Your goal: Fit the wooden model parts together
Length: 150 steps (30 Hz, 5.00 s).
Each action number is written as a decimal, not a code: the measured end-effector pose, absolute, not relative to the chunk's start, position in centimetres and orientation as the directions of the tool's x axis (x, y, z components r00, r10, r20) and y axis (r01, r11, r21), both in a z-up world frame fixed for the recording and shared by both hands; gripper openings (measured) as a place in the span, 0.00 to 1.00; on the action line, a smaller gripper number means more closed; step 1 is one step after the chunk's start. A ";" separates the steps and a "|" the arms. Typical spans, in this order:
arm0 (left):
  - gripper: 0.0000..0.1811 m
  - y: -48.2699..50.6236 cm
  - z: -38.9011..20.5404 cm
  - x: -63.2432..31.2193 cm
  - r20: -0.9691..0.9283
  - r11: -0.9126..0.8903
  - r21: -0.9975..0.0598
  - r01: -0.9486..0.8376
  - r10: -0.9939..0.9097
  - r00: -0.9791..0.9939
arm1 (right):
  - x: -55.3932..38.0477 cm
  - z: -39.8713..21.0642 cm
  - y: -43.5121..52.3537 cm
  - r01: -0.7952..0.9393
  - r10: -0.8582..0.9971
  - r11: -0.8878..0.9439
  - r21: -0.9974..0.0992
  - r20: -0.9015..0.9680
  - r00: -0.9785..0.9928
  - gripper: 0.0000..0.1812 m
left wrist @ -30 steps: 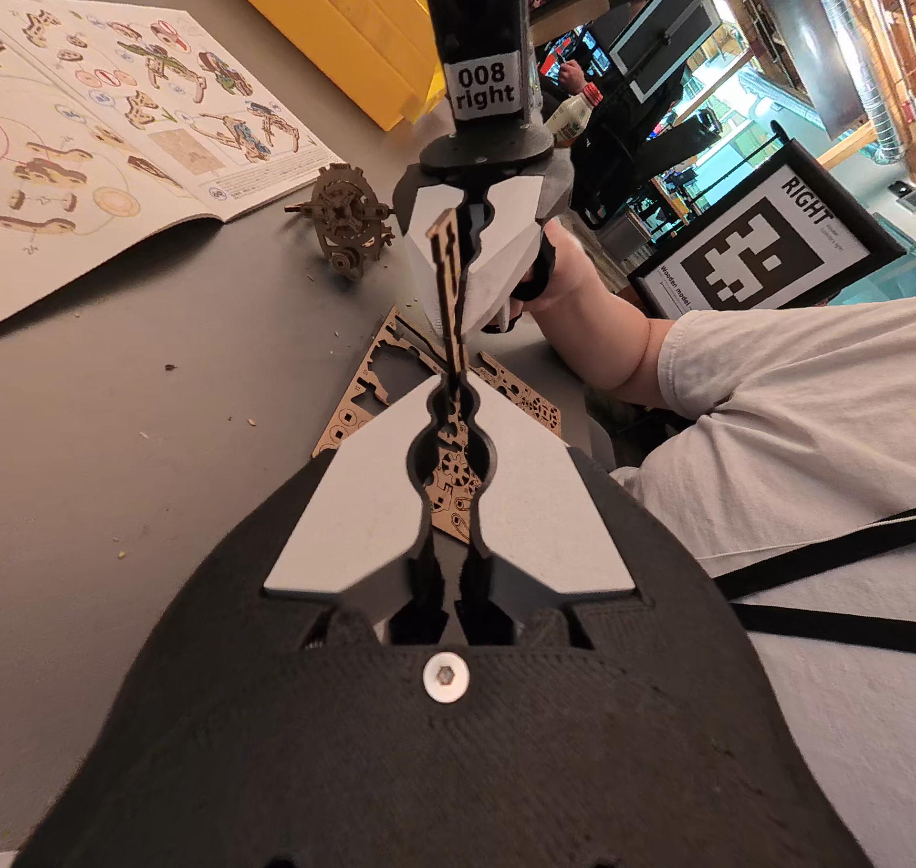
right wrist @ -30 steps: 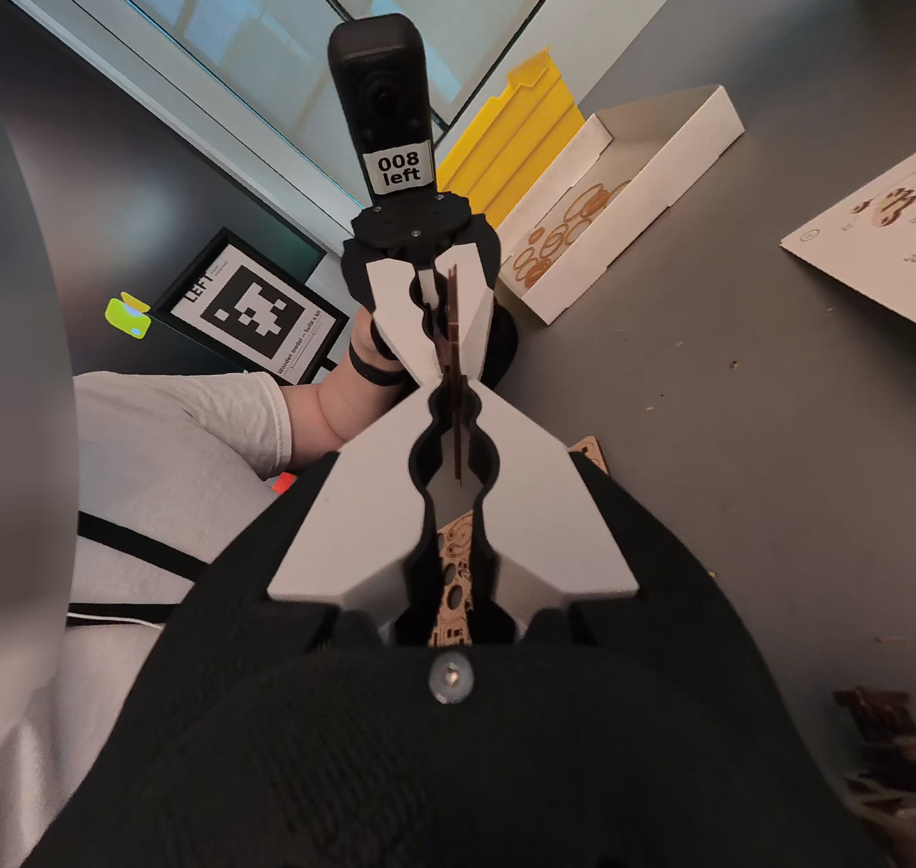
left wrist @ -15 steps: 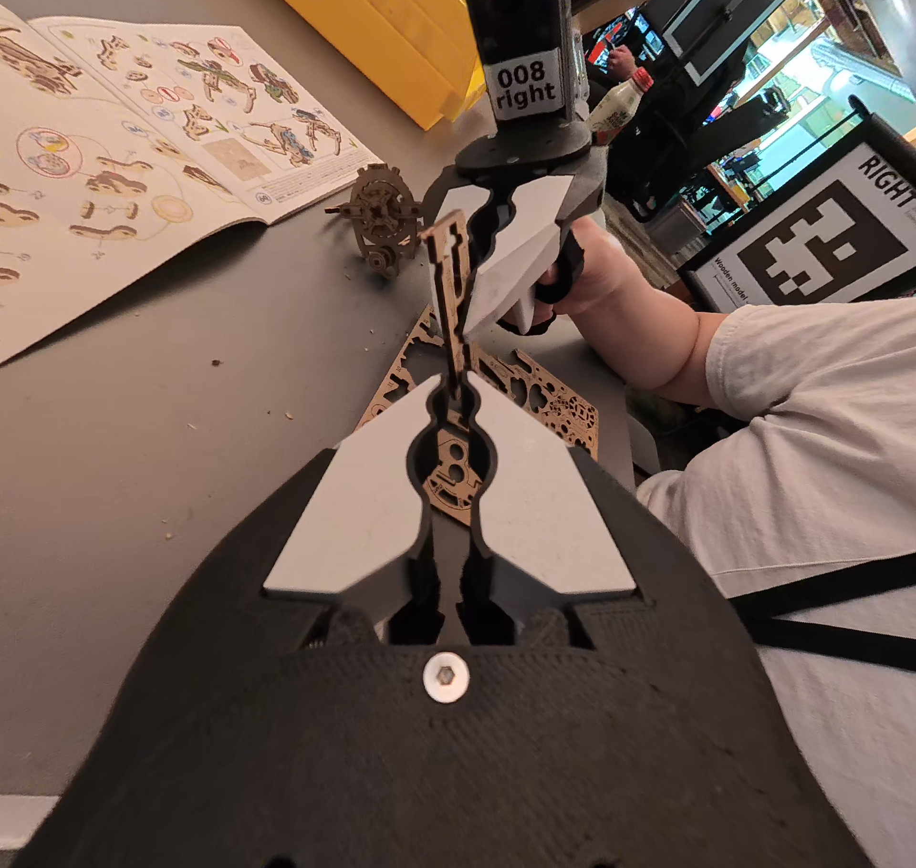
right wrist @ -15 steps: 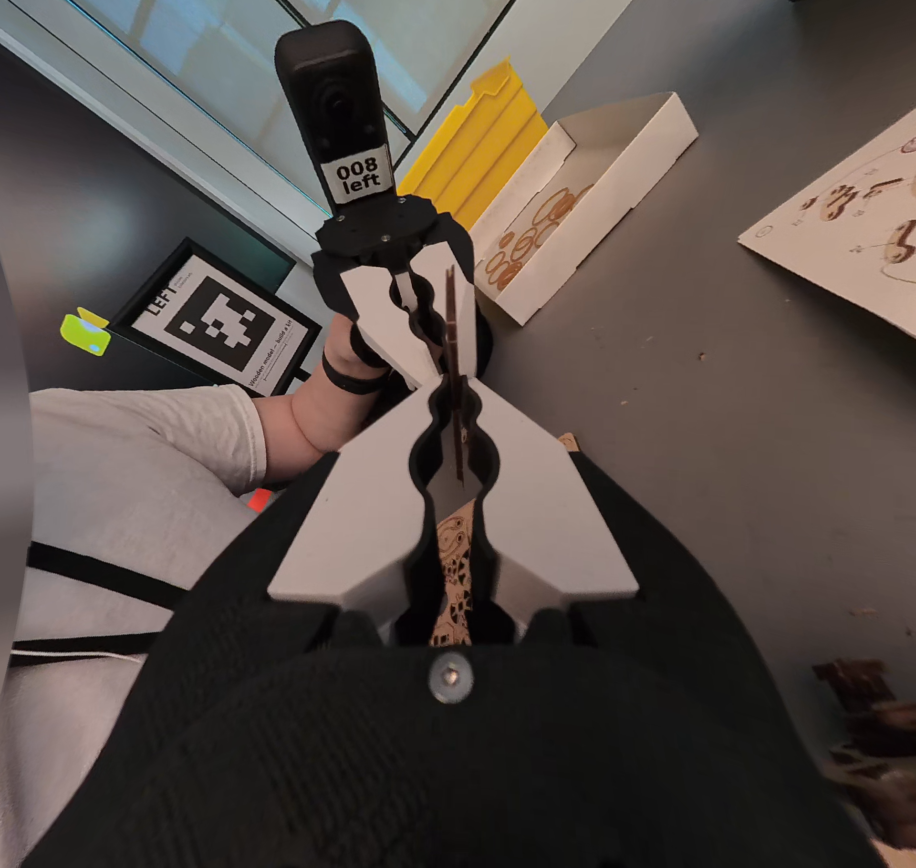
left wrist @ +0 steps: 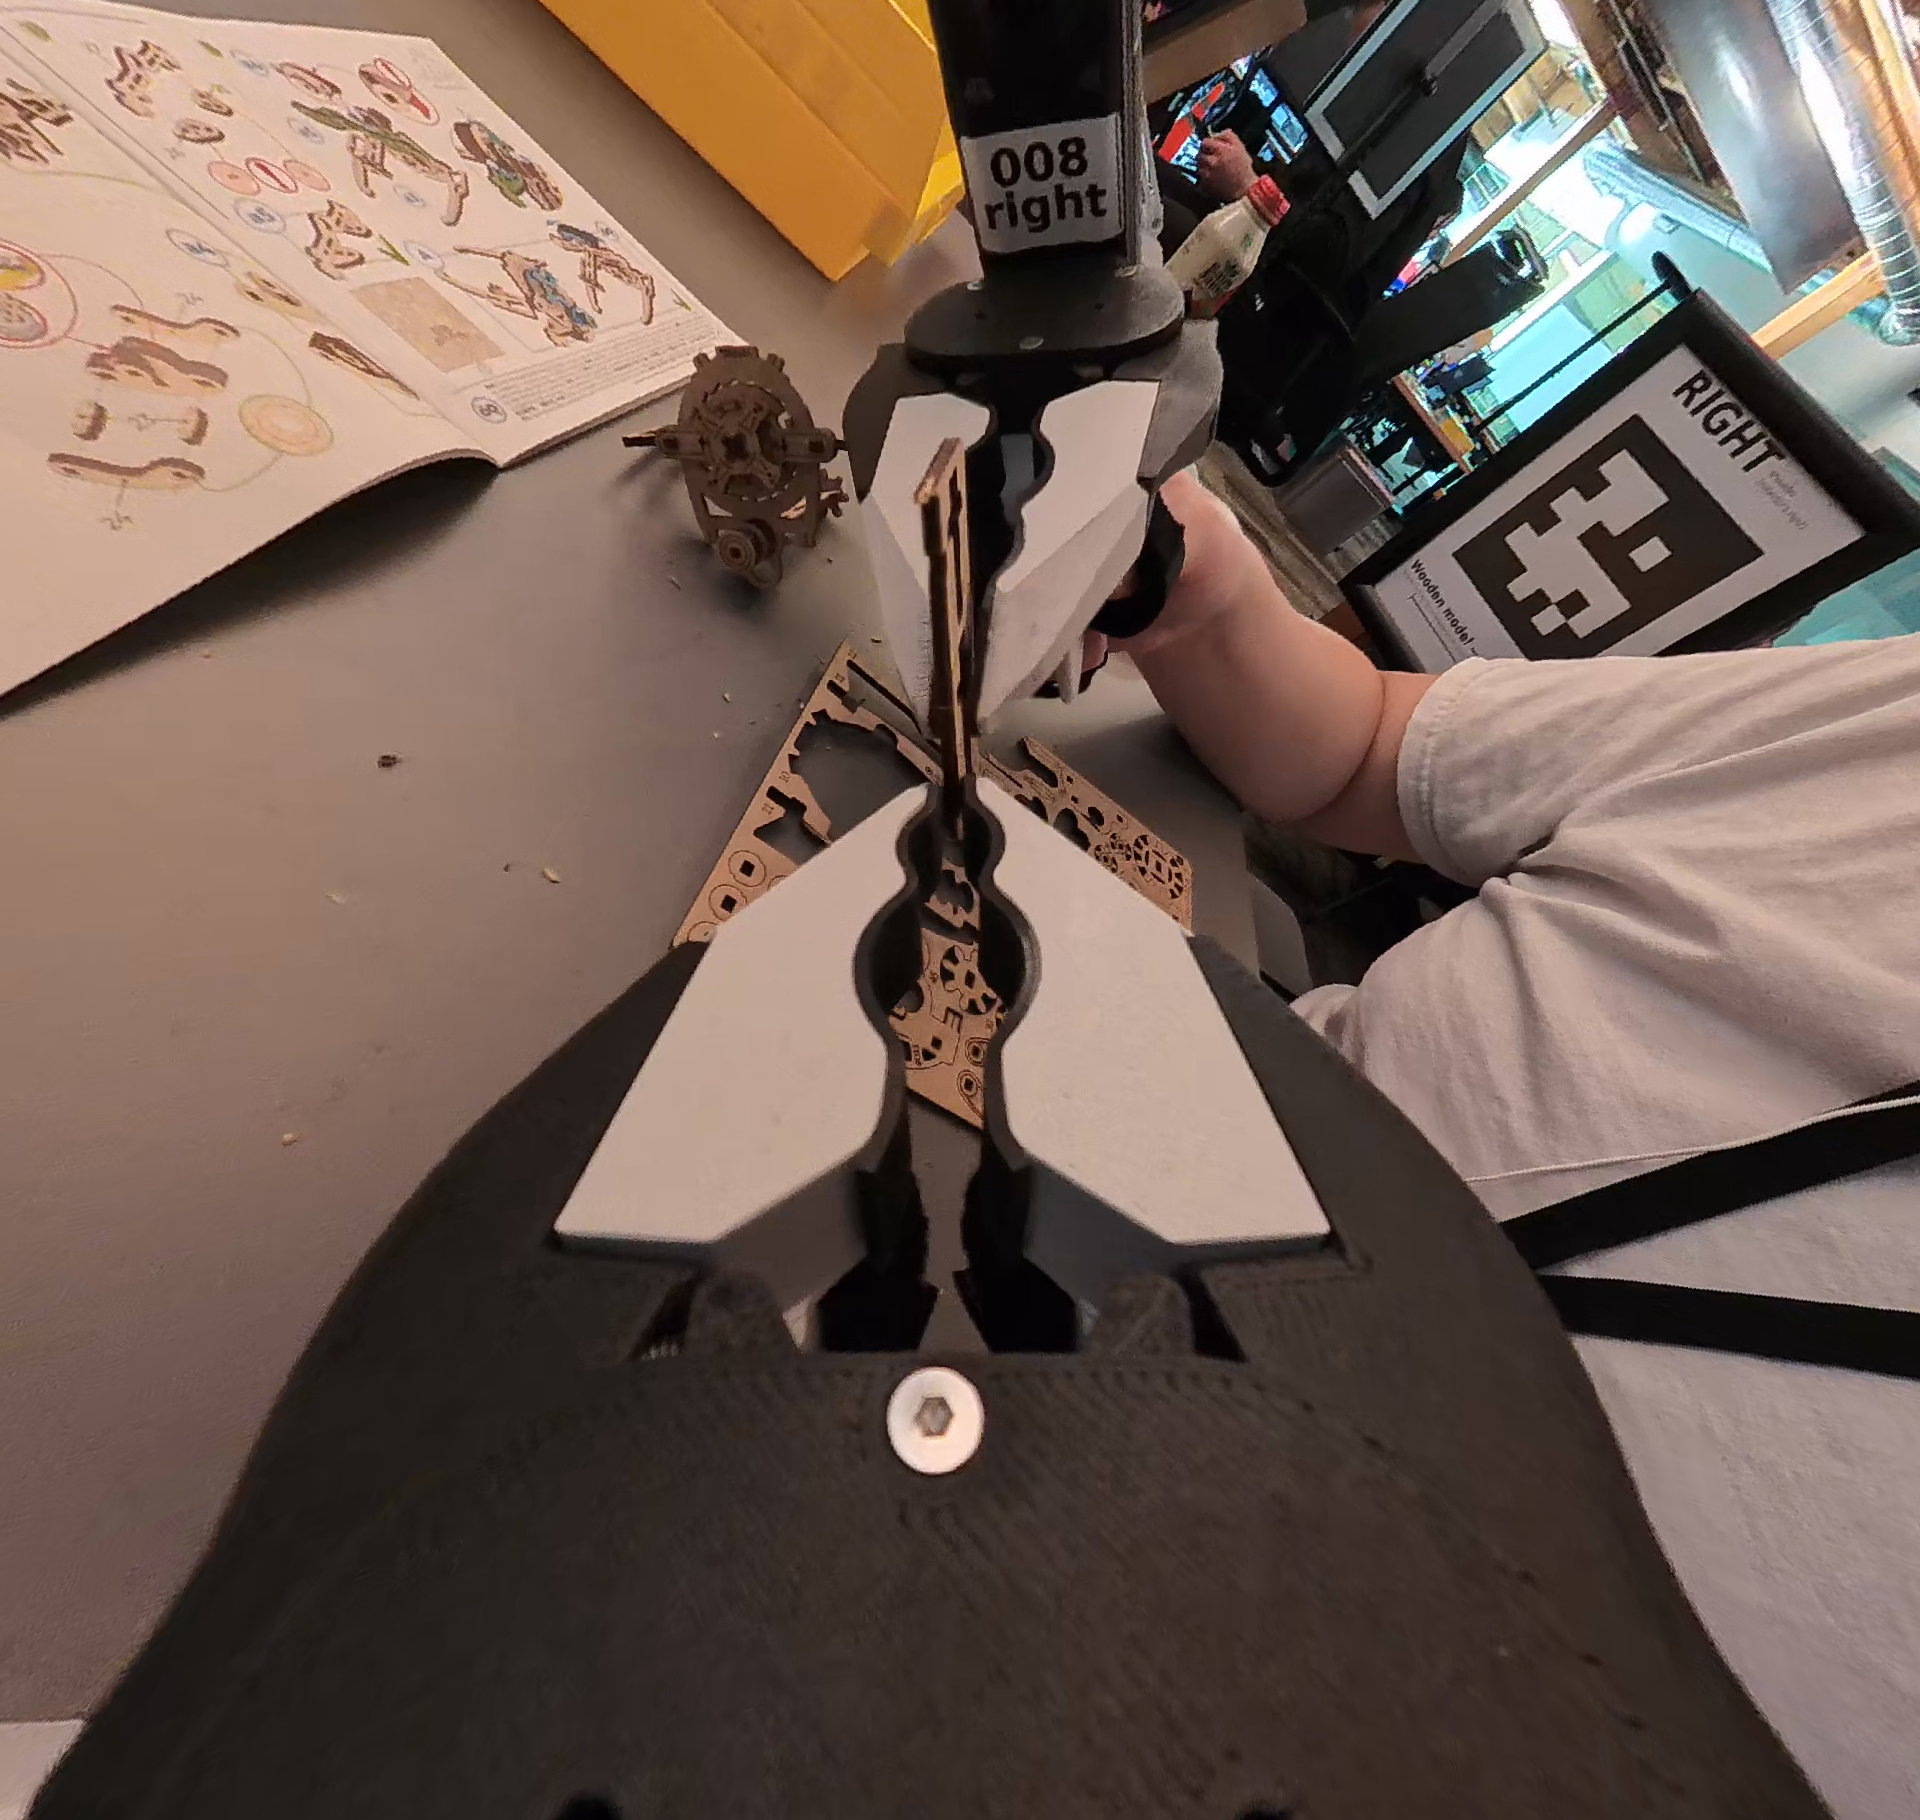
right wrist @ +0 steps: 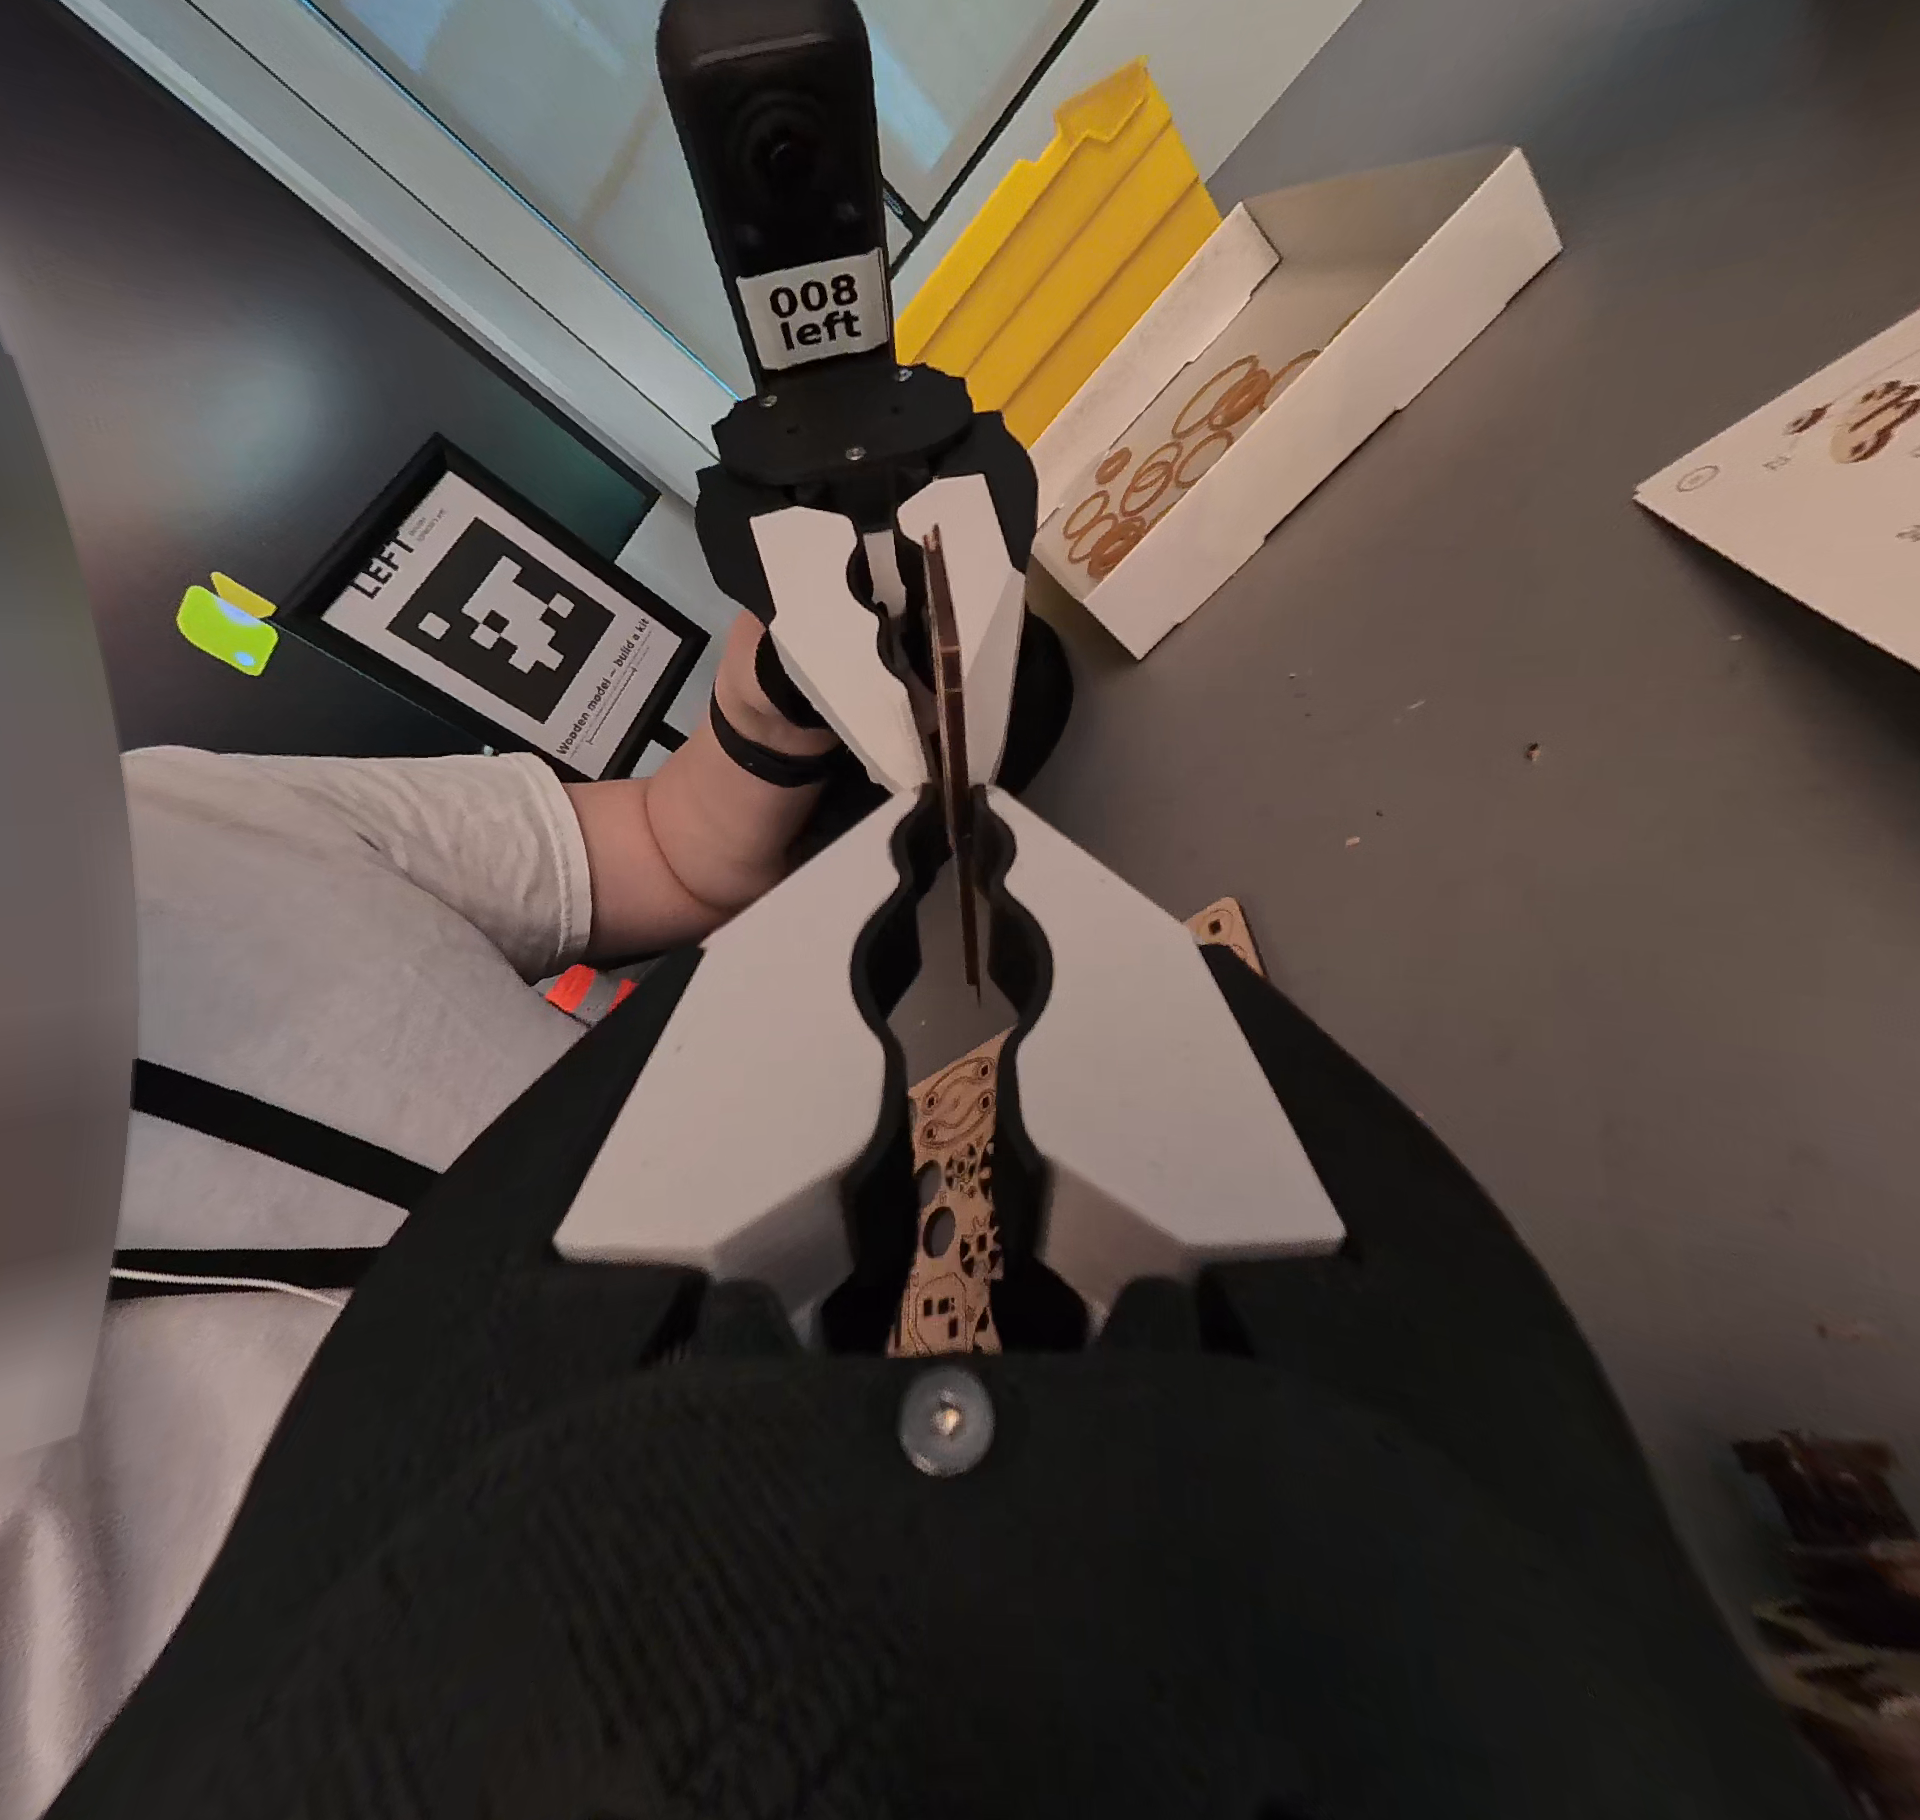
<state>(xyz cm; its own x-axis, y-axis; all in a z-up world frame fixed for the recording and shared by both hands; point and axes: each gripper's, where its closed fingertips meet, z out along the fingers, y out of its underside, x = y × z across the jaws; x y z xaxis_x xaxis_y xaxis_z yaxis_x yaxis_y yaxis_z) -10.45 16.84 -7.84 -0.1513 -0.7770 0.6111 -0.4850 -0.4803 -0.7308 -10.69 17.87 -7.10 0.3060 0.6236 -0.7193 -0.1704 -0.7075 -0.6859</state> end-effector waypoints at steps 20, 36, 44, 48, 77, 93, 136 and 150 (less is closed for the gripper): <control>0.00 17.5 -9.1 -10.3 0.556 -0.451 -0.733 -0.508 -0.829 -0.066 | -10.8 -8.4 18.3 -0.201 0.571 -0.730 -0.653 -0.745 0.345 0.00; 0.01 17.8 -10.8 -10.3 0.504 -0.431 -0.711 -0.555 -0.863 0.026 | -10.8 -9.9 18.5 -0.193 0.532 -0.743 -0.641 -0.740 0.411 0.01; 0.01 18.0 -11.1 -10.2 0.460 -0.405 -0.723 -0.560 -0.887 0.048 | -10.6 -9.9 18.7 -0.187 0.544 -0.722 -0.666 -0.713 0.442 0.01; 0.01 17.9 -7.6 -10.0 0.537 -0.453 -0.778 -0.435 -0.839 -0.086 | -10.2 -6.8 18.6 -0.287 0.582 -0.694 -0.660 -0.749 0.315 0.01; 0.00 16.3 -7.4 -10.3 0.692 -0.550 -0.683 -0.480 -0.698 -0.186 | -10.1 -5.9 18.1 -0.278 0.628 -0.690 -0.669 -0.743 0.231 0.00; 0.00 16.5 -8.0 -10.4 0.720 -0.577 -0.647 -0.498 -0.678 -0.150 | -11.0 -7.1 18.0 -0.247 0.593 -0.732 -0.635 -0.772 0.230 0.00; 0.00 16.2 -6.4 -10.3 0.785 -0.648 -0.608 -0.459 -0.574 -0.231 | -10.2 -4.8 17.9 -0.348 0.527 -0.796 -0.495 -0.850 0.003 0.14; 0.00 16.7 -5.7 -10.4 0.775 -0.658 -0.625 -0.420 -0.586 -0.237 | -8.2 -2.1 18.8 -0.481 0.619 -0.684 -0.548 -0.785 0.016 0.21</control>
<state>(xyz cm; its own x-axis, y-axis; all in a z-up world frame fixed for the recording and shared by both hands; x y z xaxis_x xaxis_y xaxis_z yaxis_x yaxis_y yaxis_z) -10.38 16.67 -5.75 -0.2368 -0.5856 0.7752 -0.4196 -0.6580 -0.6252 -8.15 18.75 -2.14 0.0162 0.6187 -0.7855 -0.4812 -0.6838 -0.5485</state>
